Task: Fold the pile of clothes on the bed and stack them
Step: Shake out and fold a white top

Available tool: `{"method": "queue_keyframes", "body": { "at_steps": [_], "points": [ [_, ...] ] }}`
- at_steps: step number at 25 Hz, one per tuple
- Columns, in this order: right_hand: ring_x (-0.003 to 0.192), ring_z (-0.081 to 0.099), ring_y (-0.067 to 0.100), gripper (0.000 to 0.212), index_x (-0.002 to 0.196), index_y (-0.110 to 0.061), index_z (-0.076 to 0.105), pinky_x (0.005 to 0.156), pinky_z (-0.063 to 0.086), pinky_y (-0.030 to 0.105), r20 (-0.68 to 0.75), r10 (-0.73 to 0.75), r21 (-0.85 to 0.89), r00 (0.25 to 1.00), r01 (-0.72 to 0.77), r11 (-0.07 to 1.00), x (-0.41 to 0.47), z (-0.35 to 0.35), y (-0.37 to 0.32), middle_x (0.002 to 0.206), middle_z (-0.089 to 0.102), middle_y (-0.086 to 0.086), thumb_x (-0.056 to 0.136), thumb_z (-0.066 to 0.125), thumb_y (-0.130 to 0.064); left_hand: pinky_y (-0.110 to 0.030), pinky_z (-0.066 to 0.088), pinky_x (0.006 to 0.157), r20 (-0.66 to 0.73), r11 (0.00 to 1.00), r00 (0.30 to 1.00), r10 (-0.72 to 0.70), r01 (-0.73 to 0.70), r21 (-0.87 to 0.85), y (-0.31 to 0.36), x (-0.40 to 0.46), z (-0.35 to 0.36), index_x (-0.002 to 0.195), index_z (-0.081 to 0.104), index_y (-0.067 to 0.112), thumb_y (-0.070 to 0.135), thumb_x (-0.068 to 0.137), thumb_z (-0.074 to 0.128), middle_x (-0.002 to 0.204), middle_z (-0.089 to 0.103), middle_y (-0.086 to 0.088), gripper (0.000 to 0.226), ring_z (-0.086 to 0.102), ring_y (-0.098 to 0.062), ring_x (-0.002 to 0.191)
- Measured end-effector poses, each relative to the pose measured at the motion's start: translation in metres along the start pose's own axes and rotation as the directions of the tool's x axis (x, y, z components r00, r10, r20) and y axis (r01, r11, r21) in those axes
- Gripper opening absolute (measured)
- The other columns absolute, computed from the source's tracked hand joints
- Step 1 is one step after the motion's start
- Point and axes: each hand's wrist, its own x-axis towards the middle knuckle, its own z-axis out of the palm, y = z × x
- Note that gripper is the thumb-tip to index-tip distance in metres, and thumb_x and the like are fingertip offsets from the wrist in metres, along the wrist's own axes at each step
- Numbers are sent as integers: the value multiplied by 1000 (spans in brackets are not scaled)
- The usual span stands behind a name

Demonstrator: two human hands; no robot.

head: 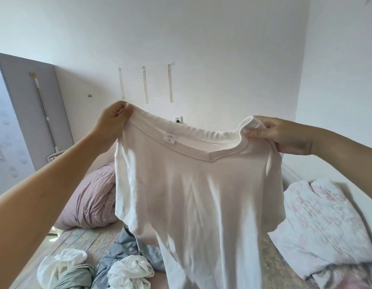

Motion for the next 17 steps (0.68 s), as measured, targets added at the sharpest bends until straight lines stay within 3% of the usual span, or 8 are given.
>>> {"method": "queue_keyframes", "body": {
  "at_steps": [3,4,7,10,11,14,17],
  "points": [
    [73,60,2,19,90,-11,59,60,45,11,21,4,-245,1000,1,970,-10,-4,-4,78,64,-9,80,66,-26,-20,31,54,22,1000,999,24,-24,-20,2,-2,3,78,56,21,23,102,43,63,45,10,28,38,-3,56],
    [76,62,3,19,93,-11,60,61,46,11,24,2,-254,1000,4,967,-13,-4,-6,81,66,-9,80,66,-24,-22,31,56,30,999,999,29,-28,-16,3,-3,4,78,57,21,23,102,43,67,44,7,28,39,-6,59],
    [86,69,15,31,100,-4,64,67,53,20,120,125,-201,985,-99,974,-20,-9,-13,94,72,6,83,72,-28,-26,31,59,56,999,998,43,-42,-8,6,-2,7,79,59,20,24,102,44,71,43,2,28,38,-10,65],
    [89,69,24,50,99,0,64,76,57,32,185,214,-315,959,-148,937,-22,-11,-15,98,71,13,68,82,-35,-27,31,59,57,999,997,51,-49,-23,11,-1,8,77,59,21,25,102,44,68,44,4,29,38,-10,64],
    [90,69,23,46,100,-3,64,78,57,34,159,169,-301,973,-115,947,-20,-11,-16,99,71,10,70,82,-32,-26,33,60,64,998,997,45,-42,-35,12,0,8,76,61,23,25,101,44,67,46,6,31,40,-9,63],
    [75,66,12,24,87,-14,65,61,55,23,49,30,-8,998,-30,1000,-19,-4,-18,81,67,1,71,77,-27,-27,36,63,107,998,994,39,-34,-47,12,-2,10,70,65,27,26,101,45,67,50,8,36,43,-9,65],
    [75,66,10,21,95,-12,62,62,55,22,39,82,3,996,-82,997,-18,9,-14,80,67,-1,81,66,-27,-28,35,61,90,999,995,31,-28,-38,11,-4,15,73,61,22,26,100,47,65,50,8,32,43,-10,64]
  ]
}}
